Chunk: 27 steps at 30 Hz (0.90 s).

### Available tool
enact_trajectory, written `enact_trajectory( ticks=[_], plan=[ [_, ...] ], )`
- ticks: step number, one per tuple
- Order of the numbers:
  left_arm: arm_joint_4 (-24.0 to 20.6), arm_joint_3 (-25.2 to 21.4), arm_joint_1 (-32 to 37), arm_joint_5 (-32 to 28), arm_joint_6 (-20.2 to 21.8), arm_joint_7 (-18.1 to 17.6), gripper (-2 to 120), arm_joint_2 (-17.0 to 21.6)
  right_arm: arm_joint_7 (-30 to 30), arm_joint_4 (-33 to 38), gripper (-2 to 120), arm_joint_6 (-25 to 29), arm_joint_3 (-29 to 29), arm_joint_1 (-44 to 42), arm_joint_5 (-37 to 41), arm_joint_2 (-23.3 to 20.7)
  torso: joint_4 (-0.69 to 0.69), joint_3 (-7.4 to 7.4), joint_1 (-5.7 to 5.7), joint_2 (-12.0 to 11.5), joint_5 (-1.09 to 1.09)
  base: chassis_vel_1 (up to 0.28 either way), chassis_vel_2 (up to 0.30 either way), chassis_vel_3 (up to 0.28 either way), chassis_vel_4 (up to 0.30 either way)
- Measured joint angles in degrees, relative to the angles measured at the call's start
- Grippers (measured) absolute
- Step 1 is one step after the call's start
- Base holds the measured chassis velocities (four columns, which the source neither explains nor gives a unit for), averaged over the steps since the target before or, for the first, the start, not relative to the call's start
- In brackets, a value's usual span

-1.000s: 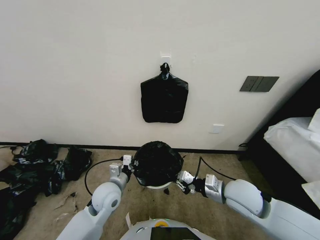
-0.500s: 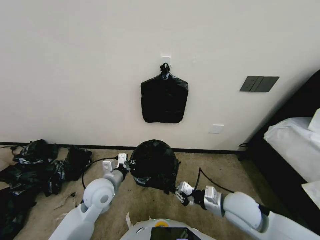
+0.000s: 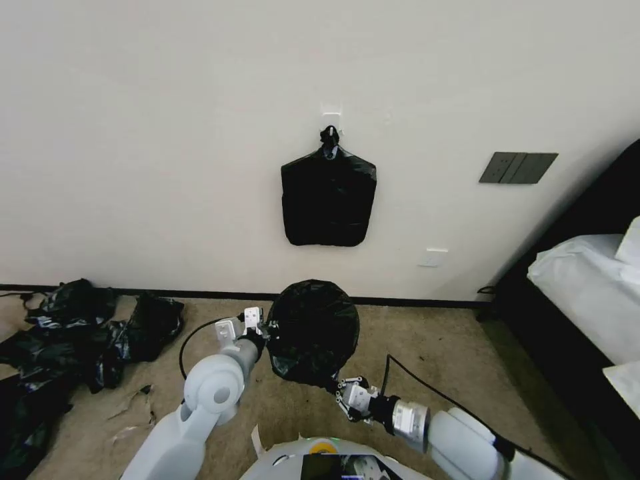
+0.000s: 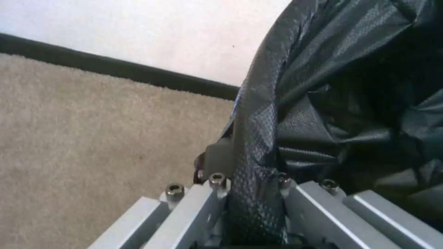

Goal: Place a trash bag onto the trash bin.

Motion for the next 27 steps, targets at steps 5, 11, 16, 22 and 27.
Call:
enact_trajectory(
  ticks=[5, 11, 16, 22, 27],
  plan=[
    [-0.8, -0.4, 0.2, -2.2, 0.1, -1.1, 1, 0.0, 0.8, -3.9, 0, 1.9, -0.6, 0.1, -4.2, 2.2, 0.01, 0.00, 0.00, 0.0, 0.00, 0.000, 0.000, 0.000, 0.000],
    [-2.4, -0.7, 1.3, -5.9, 1.1, -3.5, 1, -0.2, 3.7, -10.0, 0, 2.7, -2.1, 1.0, -6.9, 6.8, 0.00, 0.00, 0.00, 0.0, 0.00, 0.000, 0.000, 0.000, 0.000],
    [-2.8, -1.2, 2.3, -5.9, 1.4, -3.5, 1, 0.1, 5.1, -11.3, 0, 3.2, -1.6, 0.1, -6.9, 7.7, 0.00, 0.00, 0.00, 0.0, 0.00, 0.000, 0.000, 0.000, 0.000],
    [-2.1, -1.5, 2.5, -5.4, 1.4, -3.2, 1, -0.1, 6.5, -9.3, 8, 4.6, 0.0, -2.1, -6.2, 6.8, 0.01, 0.00, 0.00, 0.0, 0.00, 0.000, 0.000, 0.000, 0.000],
    [-0.9, -2.3, 1.8, -5.4, 1.2, -3.1, 1, -0.2, 6.6, -7.0, 27, 6.7, 2.2, -4.9, -5.5, 5.3, 0.01, 0.00, 0.00, 0.0, -0.01, 0.000, 0.000, 0.000, 0.000]
  ],
)
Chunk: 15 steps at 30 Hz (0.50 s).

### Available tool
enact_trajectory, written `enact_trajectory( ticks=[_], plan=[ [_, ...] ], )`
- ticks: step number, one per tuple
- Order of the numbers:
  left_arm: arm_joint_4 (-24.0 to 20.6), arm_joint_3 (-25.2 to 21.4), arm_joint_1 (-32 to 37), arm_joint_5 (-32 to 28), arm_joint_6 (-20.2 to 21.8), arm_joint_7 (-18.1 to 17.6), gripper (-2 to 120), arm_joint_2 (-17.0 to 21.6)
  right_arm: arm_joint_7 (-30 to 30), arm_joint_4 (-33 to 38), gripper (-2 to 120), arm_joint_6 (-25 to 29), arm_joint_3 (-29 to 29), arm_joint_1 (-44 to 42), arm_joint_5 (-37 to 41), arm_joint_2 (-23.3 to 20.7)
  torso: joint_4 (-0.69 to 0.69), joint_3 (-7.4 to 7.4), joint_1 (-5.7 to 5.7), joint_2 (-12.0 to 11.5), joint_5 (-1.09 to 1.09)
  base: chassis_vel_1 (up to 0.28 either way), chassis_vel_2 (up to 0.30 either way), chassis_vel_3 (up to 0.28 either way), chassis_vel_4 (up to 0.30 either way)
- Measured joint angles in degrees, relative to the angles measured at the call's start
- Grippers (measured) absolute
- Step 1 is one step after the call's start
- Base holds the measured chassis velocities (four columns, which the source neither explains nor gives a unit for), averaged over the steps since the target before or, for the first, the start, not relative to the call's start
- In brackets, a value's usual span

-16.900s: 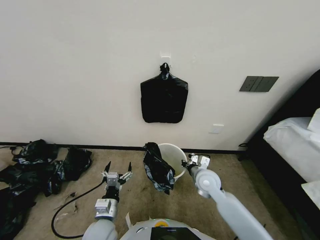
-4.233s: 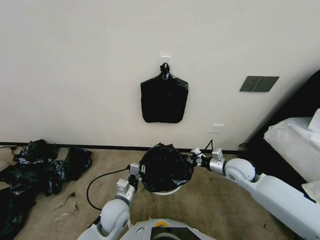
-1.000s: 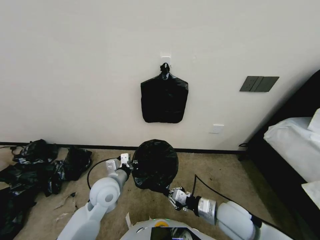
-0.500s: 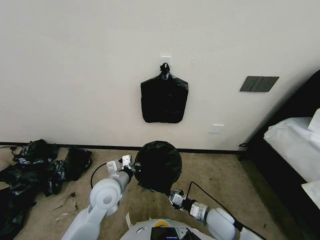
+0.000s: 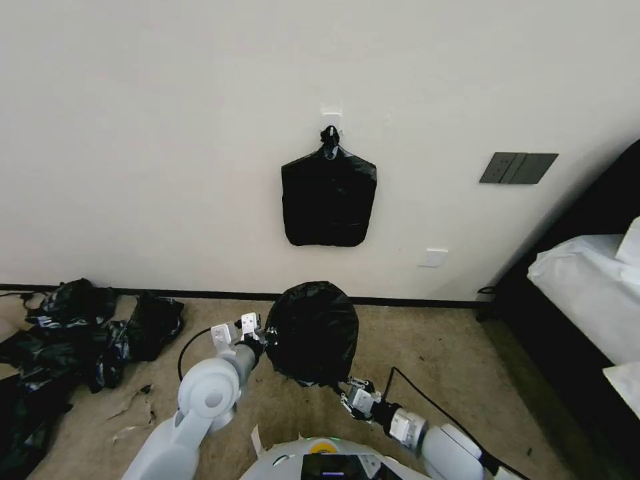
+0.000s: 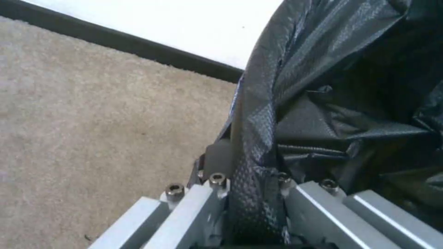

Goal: Place a trash bag onto the trash bin.

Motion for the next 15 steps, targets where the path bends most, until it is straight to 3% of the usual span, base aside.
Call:
enact_trajectory(
  ticks=[12, 15],
  plan=[
    [2.1, -2.1, -0.8, -0.4, -1.1, 0.1, 1, -0.7, -0.4, -0.1, 68, 6.0, 1.3, -2.7, -1.2, 0.3, 0.00, 0.00, 0.00, 0.0, 0.01, 0.000, 0.000, 0.000, 0.000],
    [2.6, -2.7, -1.0, -0.5, -1.4, 0.2, 1, -0.4, -0.4, -0.7, 84, 8.9, 1.6, -2.8, -1.0, 0.5, 0.00, 0.00, 0.00, 0.0, 0.01, 0.000, 0.000, 0.000, 0.000]
  ],
)
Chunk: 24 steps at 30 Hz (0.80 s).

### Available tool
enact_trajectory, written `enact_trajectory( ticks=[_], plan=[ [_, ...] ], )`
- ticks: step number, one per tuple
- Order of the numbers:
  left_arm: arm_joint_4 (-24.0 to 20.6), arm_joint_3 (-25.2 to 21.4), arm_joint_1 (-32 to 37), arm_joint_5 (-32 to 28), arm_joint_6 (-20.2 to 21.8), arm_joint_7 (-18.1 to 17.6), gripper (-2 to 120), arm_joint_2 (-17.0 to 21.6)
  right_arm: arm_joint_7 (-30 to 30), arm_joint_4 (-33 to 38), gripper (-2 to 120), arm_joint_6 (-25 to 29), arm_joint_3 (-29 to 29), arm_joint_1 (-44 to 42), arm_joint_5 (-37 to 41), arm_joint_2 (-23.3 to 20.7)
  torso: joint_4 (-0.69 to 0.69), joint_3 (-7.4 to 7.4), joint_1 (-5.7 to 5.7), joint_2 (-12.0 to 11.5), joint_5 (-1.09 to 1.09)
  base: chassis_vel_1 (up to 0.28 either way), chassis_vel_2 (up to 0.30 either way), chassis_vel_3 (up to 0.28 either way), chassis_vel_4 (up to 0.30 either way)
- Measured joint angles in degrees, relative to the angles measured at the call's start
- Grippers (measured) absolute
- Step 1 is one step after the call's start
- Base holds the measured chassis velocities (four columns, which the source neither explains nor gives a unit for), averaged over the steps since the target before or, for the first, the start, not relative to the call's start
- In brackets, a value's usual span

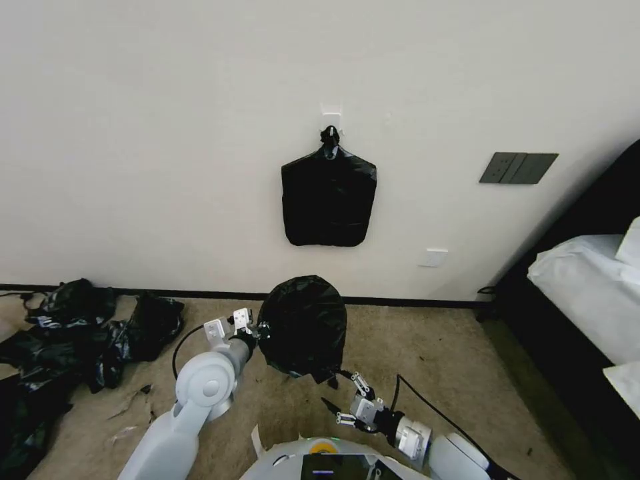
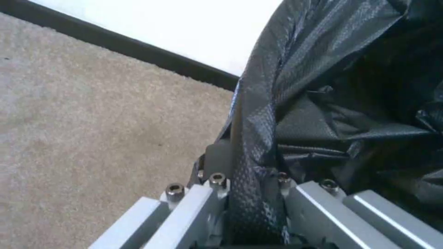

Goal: Place a trash bag onto the trash bin.

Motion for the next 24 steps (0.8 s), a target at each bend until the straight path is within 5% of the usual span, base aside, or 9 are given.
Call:
enact_trajectory(
  ticks=[5, 12, 19, 23, 24],
  plan=[
    [0.3, -0.1, 0.2, 1.8, -0.7, 0.5, 1, 0.2, 0.5, 1.1, 99, 0.1, 0.7, -1.5, 2.7, -0.3, 0.00, 0.00, 0.00, 0.0, 0.00, 0.000, 0.000, 0.000, 0.000],
    [1.0, 1.5, 1.2, 8.3, -3.1, 2.3, 1, -0.1, 4.7, 7.8, 99, -5.0, 3.3, -5.3, 12.9, -1.3, 0.00, 0.00, 0.00, 0.0, -0.01, 0.000, 0.000, 0.000, 0.000],
    [0.8, 5.0, 2.1, 15.9, -4.9, 3.6, 1, -1.3, 12.0, 17.2, 77, -12.7, 3.3, -4.5, 27.3, -1.4, -0.01, 0.00, 0.00, 0.0, -0.01, 0.000, 0.000, 0.000, 0.000],
    [0.4, 9.3, 3.1, 23.0, -6.1, 5.2, 1, -1.5, 20.7, 21.9, 59, -27.9, 1.5, 1.8, 39.3, -1.2, 0.00, 0.00, 0.00, 0.0, 0.00, 0.000, 0.000, 0.000, 0.000],
    [0.4, 9.3, 3.1, 23.0, -6.1, 5.2, 1, -1.5, 20.7, 21.9, 59, -27.9, 1.5, 1.8, 39.3, -1.2, 0.00, 0.00, 0.00, 0.0, 0.00, 0.000, 0.000, 0.000, 0.000]
  ],
)
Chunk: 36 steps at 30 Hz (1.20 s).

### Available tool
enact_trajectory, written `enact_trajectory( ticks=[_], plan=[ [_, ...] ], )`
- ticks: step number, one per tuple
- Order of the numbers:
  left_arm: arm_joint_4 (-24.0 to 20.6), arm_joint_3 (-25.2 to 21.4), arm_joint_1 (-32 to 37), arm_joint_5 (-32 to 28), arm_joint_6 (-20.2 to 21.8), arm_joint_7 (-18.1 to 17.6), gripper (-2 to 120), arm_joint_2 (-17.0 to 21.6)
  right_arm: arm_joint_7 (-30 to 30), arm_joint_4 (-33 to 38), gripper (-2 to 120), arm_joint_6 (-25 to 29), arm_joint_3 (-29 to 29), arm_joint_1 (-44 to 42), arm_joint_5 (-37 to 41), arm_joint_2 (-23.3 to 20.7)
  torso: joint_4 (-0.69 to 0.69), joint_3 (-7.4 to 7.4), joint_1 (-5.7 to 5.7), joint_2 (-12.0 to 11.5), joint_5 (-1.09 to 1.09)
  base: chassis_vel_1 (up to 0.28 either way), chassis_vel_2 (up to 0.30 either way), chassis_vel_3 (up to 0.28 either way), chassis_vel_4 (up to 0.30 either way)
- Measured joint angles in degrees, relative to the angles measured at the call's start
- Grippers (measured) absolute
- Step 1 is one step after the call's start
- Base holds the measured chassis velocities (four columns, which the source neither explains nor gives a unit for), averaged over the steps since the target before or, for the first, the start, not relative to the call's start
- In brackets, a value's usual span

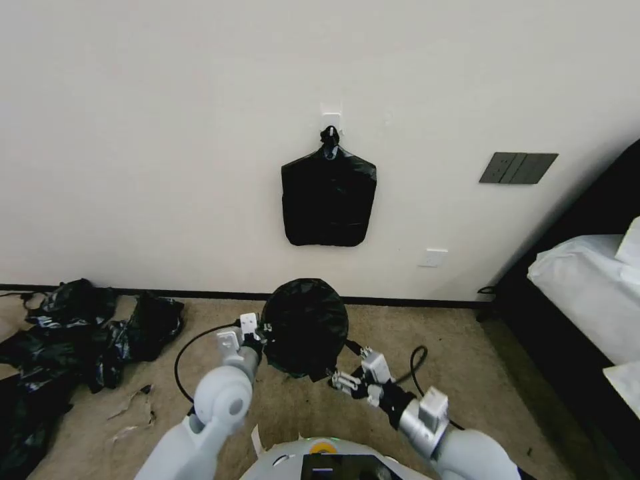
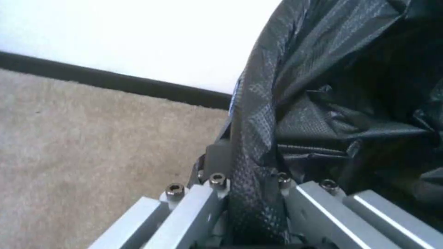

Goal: Place a trash bag onto the trash bin.

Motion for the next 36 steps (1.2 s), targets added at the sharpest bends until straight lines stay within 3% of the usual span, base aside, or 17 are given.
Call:
enact_trajectory(
  ticks=[3, 9, 13, 17, 23, 26, 36],
  plan=[
    [0.1, 3.5, 0.0, 3.8, -0.1, 0.1, 1, -0.2, 7.7, 0.3, 43, -8.2, -1.8, 7.6, 11.7, 0.2, 0.00, 0.00, 0.00, 0.0, 0.01, 0.000, 0.000, 0.000, 0.000],
    [1.4, 7.2, -0.6, 8.9, -0.7, 0.1, 1, -0.7, 13.5, -2.9, 27, -14.0, -6.2, 17.2, 20.7, 0.8, -0.01, 0.01, 0.00, 0.0, 0.00, 0.000, 0.000, 0.000, 0.000],
    [3.4, 9.8, -1.6, 14.2, -1.7, 0.1, 1, -1.8, 21.8, -9.5, 7, -18.4, -13.7, 28.4, 28.5, 3.6, 0.00, 0.01, 0.00, 0.0, 0.00, 0.000, 0.000, 0.000, 0.000],
    [4.4, 10.7, -2.1, 18.2, -1.9, -0.1, 1, -2.1, 28.2, -14.0, 0, -20.4, -18.8, 35.2, 32.8, 6.4, 0.00, 0.01, 0.00, 0.0, 0.00, 0.000, 0.000, 0.000, 0.000],
    [5.6, 11.6, -2.3, 20.8, -1.9, -0.3, 1, -2.4, 33.2, -20.6, 0, -20.8, -24.8, 40.8, 33.0, 10.7, 0.00, 0.01, 0.00, 0.0, -0.02, 0.000, 0.000, 0.000, 0.000],
    [6.1, 12.1, -2.8, 21.1, -2.0, -0.2, 1, -2.7, 33.0, -26.7, 0, -20.7, -27.8, 42.5, 27.1, 13.8, -0.01, 0.01, 0.00, 0.0, -0.02, 0.000, 0.000, 0.000, 0.000],
    [5.1, 12.2, -2.6, 20.6, -2.6, 0.6, 1, -2.4, 34.0, -38.1, 0, -20.5, -31.3, 45.7, 23.2, 22.0, 0.00, 0.01, 0.00, 0.0, -0.02, 0.000, 0.000, 0.000, 0.000]
  ],
)
